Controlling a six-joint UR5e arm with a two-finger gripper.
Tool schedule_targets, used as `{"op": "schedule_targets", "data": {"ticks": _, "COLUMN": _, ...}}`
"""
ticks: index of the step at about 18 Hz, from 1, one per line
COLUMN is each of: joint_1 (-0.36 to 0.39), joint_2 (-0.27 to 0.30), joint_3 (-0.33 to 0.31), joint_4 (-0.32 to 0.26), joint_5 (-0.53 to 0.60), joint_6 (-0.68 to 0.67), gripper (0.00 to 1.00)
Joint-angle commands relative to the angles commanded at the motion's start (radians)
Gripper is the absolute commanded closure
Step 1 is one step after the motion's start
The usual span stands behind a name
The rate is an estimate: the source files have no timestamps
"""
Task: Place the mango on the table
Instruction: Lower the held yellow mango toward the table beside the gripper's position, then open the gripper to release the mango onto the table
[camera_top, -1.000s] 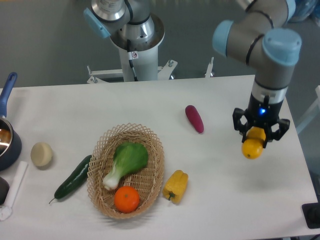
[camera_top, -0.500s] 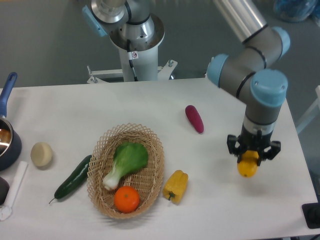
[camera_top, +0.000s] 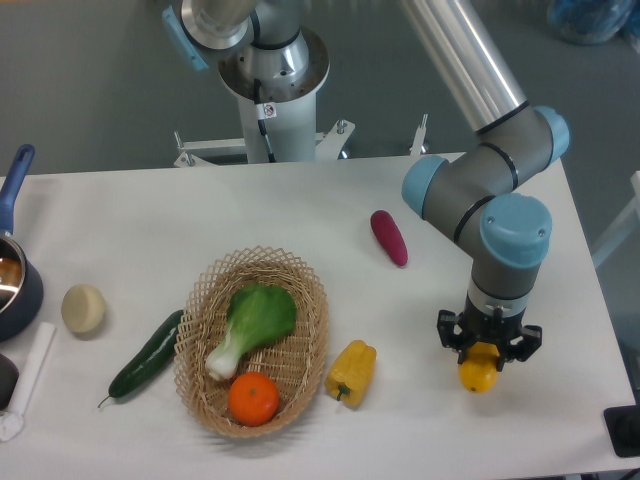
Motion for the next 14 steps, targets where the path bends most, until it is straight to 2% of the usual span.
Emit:
{"op": "schedule_targets", "data": {"ticks": 1, "joint_1": 0.000, "joint_2": -0.003, "joint_3": 0.000, "joint_4": 0.000, "joint_5": 0.002, "joint_6": 0.002, "gripper": 0.49}}
{"op": "schedule_targets", "data": {"ticks": 2, "joint_1": 0.000, "joint_2": -0.003, "joint_3": 0.000, "joint_4": 0.000, "joint_5": 0.002, "joint_6": 0.005, "gripper": 0.37}}
{"op": "schedule_targets", "data": {"ticks": 4, "joint_1": 0.000, "joint_2": -0.003, "joint_3": 0.002, "joint_4": 0.003, "joint_5": 0.003, "joint_6": 0.008, "gripper": 0.21}}
{"op": "schedule_targets", "data": {"ticks": 6, "joint_1": 0.000, "joint_2": -0.003, "joint_3": 0.000, "joint_4": 0.005, "joint_5": 0.008, "joint_6": 0.008, "gripper": 0.16}}
{"op": "schedule_targets", "data": {"ticks": 8, "joint_1": -0.002, "joint_2": -0.002, "joint_3": 0.000, "joint_4": 0.006, "joint_5": 0.008, "joint_6": 0.008, "gripper": 0.04}}
{"op": "schedule_targets", "data": {"ticks": 10, "joint_1": 0.000, "joint_2": 0.012, "joint_3": 0.006, "joint_4": 0.006, "joint_5": 0.008, "joint_6": 0.018, "gripper": 0.00}}
{"op": "schedule_targets", "data": {"ticks": 14, "joint_1": 0.003, "joint_2": 0.081, "joint_3": 0.014, "joint_4": 0.011, "joint_5": 0.063, "joint_6": 0.113, "gripper": 0.00}}
